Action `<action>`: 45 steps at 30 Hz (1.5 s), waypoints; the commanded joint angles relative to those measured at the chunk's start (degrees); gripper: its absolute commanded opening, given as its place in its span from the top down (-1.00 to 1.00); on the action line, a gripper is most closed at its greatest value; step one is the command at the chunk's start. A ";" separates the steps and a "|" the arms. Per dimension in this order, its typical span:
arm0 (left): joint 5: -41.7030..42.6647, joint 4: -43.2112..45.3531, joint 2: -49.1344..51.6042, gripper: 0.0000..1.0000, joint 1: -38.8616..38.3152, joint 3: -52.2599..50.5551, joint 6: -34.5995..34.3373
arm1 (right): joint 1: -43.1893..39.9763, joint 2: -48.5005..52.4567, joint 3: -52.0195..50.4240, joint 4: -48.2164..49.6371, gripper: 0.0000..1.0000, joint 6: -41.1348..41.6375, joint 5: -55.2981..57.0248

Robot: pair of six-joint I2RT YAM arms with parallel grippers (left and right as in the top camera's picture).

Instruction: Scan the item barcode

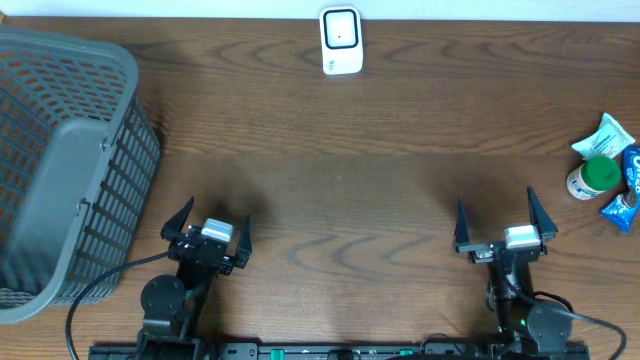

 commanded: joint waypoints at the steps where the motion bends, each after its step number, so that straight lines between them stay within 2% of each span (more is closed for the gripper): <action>1: 0.55 -0.61 -0.20 -0.95 0.04 -1.66 0.94 | -0.46 -0.46 -1.36 -1.18 -0.99 4.57 4.50; 9: 0.55 -0.61 -0.20 -0.96 0.04 -1.66 0.94 | -0.46 -0.46 -1.38 -13.09 -0.99 2.21 4.50; 36: 0.50 -0.72 -0.20 -0.96 0.04 -1.66 0.90 | -0.24 -0.42 -1.38 -12.92 -0.99 2.21 4.68; 45: 0.52 -0.63 -0.35 -0.96 0.09 -1.66 -7.43 | -0.24 -0.42 -1.38 -12.92 -0.99 2.21 4.68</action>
